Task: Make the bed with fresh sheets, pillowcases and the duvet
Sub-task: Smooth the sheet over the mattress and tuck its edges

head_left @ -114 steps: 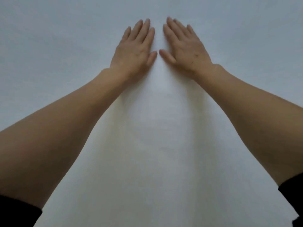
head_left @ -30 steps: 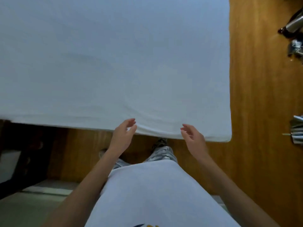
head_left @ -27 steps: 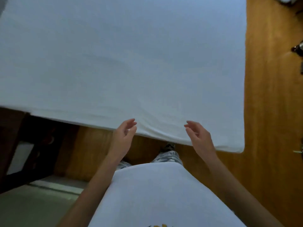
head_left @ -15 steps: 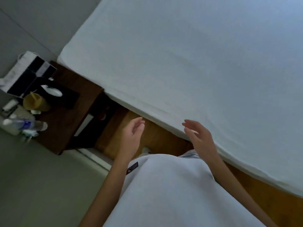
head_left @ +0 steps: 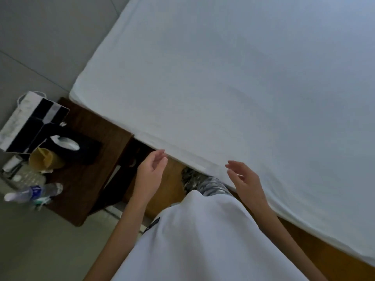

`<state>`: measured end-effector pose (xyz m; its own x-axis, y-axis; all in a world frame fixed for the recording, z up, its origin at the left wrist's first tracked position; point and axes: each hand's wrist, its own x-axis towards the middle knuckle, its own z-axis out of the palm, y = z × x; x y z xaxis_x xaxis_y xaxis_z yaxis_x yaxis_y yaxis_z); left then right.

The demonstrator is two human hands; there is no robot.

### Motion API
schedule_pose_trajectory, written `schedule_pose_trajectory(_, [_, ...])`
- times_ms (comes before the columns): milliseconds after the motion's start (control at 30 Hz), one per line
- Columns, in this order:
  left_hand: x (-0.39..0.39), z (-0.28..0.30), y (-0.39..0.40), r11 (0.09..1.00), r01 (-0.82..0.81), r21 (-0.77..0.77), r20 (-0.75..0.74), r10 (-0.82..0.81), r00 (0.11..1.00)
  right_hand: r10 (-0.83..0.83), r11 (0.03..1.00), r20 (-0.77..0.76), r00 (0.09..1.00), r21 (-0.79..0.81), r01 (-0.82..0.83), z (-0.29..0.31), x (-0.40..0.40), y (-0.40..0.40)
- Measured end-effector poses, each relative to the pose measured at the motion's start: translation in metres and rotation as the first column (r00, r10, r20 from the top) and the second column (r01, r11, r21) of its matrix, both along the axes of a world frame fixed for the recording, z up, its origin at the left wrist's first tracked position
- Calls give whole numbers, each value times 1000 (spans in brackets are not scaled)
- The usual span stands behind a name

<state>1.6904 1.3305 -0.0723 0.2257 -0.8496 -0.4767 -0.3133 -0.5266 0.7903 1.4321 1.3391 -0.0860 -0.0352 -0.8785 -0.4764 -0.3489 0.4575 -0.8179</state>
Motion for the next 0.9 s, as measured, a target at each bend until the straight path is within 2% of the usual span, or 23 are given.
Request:
schedule_pose_trajectory(100, [7,6,-54,1000,-16,8,22,16,1000,31,999,-8,1000,21,-30,-7,11,-59])
schedule_pose_trajectory(333, [16,12,-191,993,103,-59,36,-101,994,-71,988,15,997,-139,73,15,18,-195])
schedule_pose_trajectory(467, [20,-2,-251,979,196,-62,26,-195,981,-125,988,-46,991,-94,121,0,21,-225])
schedule_pose_trajectory(567, [25,-24,-281,957,292,-2,18,-291,956,-129,992,-140,982,-30,126,-20,28,-230])
schedule_pose_trajectory(733, [49,-68,-319,874,468,131,-10,-470,882,-165,979,-274,947,71,192,-60,64,-237])
schedule_pose_trajectory(900, [76,-142,-388,754,637,159,190,-657,730,-215,959,-323,922,110,262,-134,102,-291])
